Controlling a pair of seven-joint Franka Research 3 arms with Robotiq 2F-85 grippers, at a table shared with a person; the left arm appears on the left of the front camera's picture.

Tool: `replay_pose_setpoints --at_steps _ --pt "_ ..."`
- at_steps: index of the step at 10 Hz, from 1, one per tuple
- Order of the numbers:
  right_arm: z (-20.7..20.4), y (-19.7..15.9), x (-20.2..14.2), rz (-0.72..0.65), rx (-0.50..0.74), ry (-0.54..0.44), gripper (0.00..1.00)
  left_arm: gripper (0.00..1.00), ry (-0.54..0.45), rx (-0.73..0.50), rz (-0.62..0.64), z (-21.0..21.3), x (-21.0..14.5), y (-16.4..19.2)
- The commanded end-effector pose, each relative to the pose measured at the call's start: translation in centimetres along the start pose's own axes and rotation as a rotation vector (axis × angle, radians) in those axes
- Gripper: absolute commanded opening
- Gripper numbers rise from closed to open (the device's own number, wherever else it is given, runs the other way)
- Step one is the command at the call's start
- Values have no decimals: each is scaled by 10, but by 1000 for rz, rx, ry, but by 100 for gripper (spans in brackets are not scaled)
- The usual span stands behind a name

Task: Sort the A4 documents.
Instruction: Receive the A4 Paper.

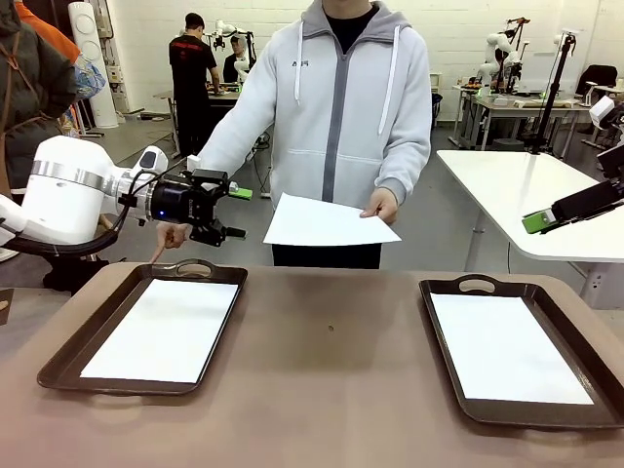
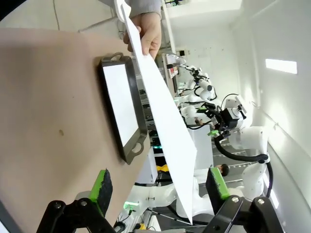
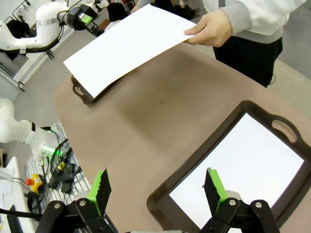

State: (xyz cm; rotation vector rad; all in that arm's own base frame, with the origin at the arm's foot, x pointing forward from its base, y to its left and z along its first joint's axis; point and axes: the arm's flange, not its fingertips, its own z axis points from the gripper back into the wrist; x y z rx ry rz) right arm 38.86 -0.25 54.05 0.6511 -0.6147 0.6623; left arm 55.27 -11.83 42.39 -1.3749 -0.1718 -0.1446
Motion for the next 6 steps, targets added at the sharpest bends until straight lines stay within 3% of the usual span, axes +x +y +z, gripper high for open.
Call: replay_pose_setpoints --at_steps 1,6 --pt "0 0 -1 4 1 0 100 100 25 -49 35 -13 16 -3" --pt "0 0 -1 4 1 0 100 100 108 -79 71 -55 35 -1"
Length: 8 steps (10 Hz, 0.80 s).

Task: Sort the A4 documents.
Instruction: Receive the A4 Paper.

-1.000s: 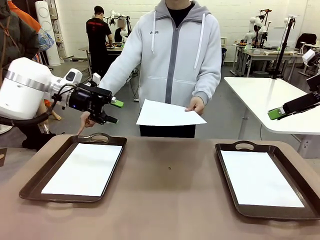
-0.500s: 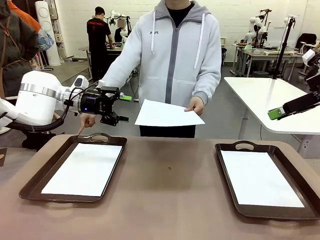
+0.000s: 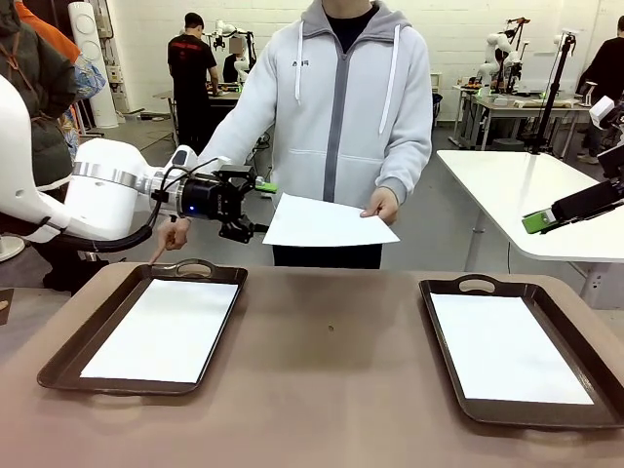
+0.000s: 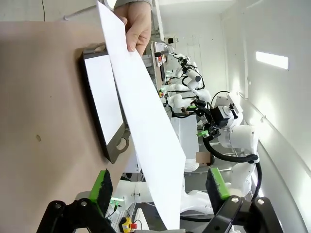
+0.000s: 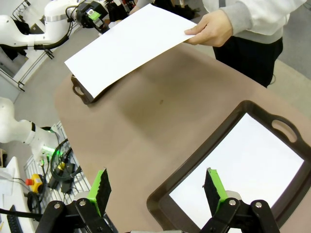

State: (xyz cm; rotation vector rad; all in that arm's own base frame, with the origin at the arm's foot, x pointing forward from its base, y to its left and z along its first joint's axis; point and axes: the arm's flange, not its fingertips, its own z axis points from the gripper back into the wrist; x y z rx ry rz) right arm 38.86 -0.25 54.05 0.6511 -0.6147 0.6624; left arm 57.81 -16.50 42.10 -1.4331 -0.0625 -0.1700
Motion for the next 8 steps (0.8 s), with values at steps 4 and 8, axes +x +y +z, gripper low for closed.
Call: replay_pose_setpoints --at_steps 4,8 --pt "0 0 -1 4 1 0 100 100 52 -46 61 -29 19 9" --pt "0 0 -1 4 1 0 100 81 16 -22 28 -25 17 10"
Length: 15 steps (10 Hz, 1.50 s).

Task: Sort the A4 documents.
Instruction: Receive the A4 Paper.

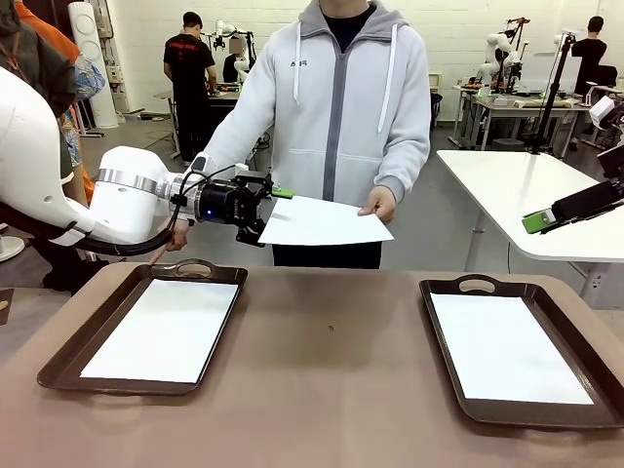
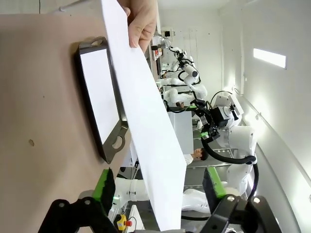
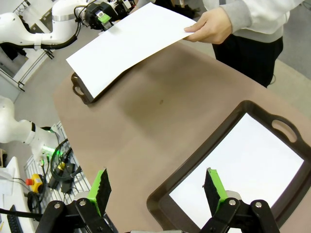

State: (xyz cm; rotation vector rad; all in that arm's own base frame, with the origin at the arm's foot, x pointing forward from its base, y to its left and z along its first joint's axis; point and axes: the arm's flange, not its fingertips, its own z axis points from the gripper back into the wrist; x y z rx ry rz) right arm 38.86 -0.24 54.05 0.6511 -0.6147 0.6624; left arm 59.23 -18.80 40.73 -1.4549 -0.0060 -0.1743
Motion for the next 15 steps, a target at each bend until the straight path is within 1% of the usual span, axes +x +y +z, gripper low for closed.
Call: replay_pose_setpoints --at_steps 1,2,3,4,5,6,7,8,9,10,15 --pt "0 0 -1 4 1 0 100 74 -34 11 -6 0 3 -4" --pt "0 0 -1 4 1 0 100 61 -37 17 -3 3 2 -5" --pt "0 0 -1 4 1 0 100 74 -41 19 3 3 1 -5" --pt "0 0 -1 4 1 0 100 41 -45 25 8 3 1 -5" --pt "0 0 -1 4 1 0 100 55 -48 27 7 2 0 -6" --pt "0 0 -1 4 1 0 100 22 -49 26 8 3 0 -5" --pt "0 0 -1 4 1 0 100 35 -52 28 8 4 0 -5" --pt "0 0 -1 4 1 0 100 2 -54 32 5 4 0 -6" --pt "0 0 -1 4 1 0 100 15 -54 33 5 4 0 -6" --pt "0 0 -1 4 1 0 100 0 -53 33 5 5 0 -5" --pt "0 0 -1 4 1 0 100 0 -59 34 5 7 0 -5"
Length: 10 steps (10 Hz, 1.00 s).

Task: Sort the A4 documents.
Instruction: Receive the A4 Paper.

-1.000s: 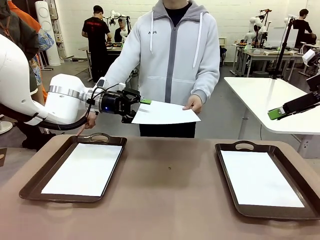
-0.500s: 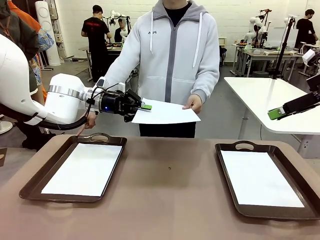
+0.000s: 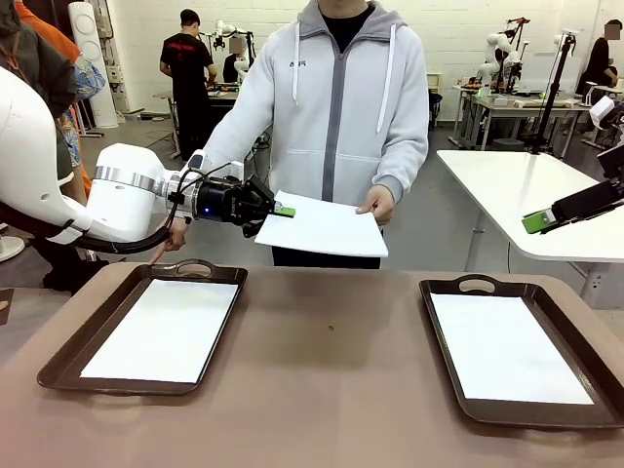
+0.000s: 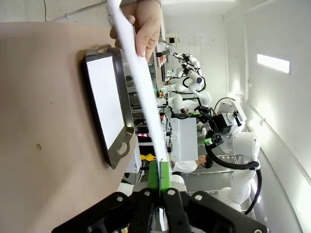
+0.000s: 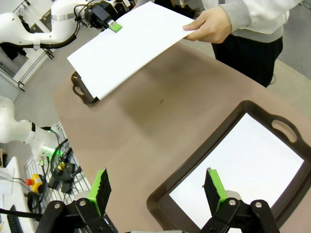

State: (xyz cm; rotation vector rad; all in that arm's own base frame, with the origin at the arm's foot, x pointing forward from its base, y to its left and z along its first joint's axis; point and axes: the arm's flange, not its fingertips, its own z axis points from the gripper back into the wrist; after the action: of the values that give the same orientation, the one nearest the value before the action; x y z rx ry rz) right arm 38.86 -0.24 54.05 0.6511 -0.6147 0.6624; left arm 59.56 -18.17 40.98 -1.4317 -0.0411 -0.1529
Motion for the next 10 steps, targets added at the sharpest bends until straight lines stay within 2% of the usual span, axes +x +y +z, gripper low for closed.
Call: replay_pose_setpoints --at_steps 1,6,7,10 --pt "0 0 -1 4 1 0 100 0 -25 8 8 1 -3 -3" --pt "0 0 -1 4 1 0 100 0 -21 15 -16 15 -11 -10" --pt "0 0 -1 4 1 0 100 0 -5 2 0 2 1 0" --pt "0 0 -1 4 1 0 100 0 -5 2 0 2 1 0"
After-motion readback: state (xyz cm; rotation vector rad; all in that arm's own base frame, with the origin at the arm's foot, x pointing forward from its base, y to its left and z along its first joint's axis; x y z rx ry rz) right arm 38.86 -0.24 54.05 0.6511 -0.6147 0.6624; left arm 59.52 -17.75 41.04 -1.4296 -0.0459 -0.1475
